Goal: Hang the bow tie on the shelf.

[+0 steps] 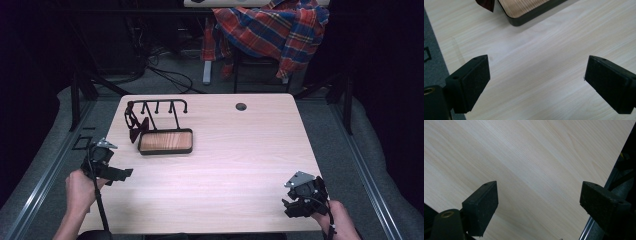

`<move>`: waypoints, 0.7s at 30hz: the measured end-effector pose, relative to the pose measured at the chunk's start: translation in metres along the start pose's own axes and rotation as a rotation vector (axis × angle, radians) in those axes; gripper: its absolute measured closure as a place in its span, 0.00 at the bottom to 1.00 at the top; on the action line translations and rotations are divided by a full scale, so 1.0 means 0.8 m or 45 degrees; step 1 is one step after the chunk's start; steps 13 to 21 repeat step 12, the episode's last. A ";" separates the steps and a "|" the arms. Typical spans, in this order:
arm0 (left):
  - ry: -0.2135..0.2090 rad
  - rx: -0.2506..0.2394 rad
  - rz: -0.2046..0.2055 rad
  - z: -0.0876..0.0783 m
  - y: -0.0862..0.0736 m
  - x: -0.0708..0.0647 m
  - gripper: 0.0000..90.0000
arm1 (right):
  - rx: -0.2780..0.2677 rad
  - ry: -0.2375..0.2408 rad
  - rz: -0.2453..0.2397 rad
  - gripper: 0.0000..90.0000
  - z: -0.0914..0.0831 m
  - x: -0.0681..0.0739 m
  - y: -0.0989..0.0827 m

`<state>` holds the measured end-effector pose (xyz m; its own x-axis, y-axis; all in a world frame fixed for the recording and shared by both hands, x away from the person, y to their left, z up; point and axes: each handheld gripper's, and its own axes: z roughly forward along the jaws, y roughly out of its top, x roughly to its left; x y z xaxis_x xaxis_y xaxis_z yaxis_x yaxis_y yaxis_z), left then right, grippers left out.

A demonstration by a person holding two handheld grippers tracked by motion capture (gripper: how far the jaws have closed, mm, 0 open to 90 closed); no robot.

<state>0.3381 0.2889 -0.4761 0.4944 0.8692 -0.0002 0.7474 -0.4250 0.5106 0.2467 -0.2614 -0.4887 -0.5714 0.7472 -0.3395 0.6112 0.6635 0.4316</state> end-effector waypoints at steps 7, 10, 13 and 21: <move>-0.059 0.033 0.009 0.022 -0.012 -0.002 0.04 | -0.010 0.003 0.001 0.16 -0.001 -0.001 -0.001; -0.080 0.004 -0.028 0.024 -0.015 0.002 0.00 | -0.012 0.008 -0.002 0.16 -0.001 -0.001 -0.001; -0.071 -0.002 -0.046 0.024 -0.015 0.005 0.01 | -0.016 0.012 0.001 0.16 0.000 -0.001 -0.002; -0.071 -0.002 -0.046 0.024 -0.015 0.005 0.01 | -0.016 0.012 0.001 0.16 0.000 -0.001 -0.002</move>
